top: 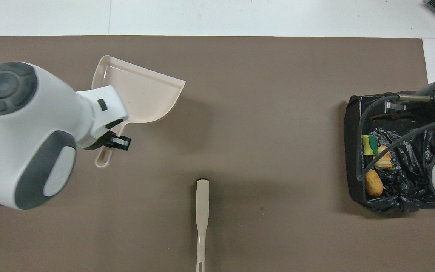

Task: Sweep and dump trash in bin
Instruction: 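Lower the dustpan onto the table center with the left gripper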

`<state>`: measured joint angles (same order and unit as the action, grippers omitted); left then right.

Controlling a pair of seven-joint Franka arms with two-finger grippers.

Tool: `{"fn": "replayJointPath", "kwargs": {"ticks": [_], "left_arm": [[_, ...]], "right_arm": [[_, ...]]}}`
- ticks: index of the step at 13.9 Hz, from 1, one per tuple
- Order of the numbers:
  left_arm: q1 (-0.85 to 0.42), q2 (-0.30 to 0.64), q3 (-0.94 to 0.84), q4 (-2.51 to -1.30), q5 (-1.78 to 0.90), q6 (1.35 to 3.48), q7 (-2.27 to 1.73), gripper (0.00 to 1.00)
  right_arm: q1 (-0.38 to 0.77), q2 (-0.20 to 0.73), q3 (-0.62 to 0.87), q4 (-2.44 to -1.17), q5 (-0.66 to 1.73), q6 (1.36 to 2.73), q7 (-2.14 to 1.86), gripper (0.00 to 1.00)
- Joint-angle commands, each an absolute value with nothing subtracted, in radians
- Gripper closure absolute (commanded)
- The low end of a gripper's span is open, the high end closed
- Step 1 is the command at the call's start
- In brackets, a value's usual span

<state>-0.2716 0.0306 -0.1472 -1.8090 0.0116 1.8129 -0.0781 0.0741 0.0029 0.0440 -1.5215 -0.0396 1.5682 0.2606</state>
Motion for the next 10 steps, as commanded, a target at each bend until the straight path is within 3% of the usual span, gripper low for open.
{"fn": "replayJointPath", "kwargs": {"ticks": [1,5,10], "left_arm": [[-0.406,0.115,-0.126,-1.825,-0.008,1.931,-0.268,1.0],[-0.501,0.244,-0.126,-1.825,-0.008,2.134,-0.359,1.0],[-0.549,0.298,-0.126,-1.853,-0.008,2.247,-0.52,1.0]], "right_arm": [[0.072,-0.005,0.04,-1.525,-0.02,1.559,0.247,0.0],[0.061,-0.003,0.038,-1.525,-0.02,1.559,0.249,0.0],[0.046,-0.003,0.035,-1.526,-0.02,1.562,0.249,0.0]]}}
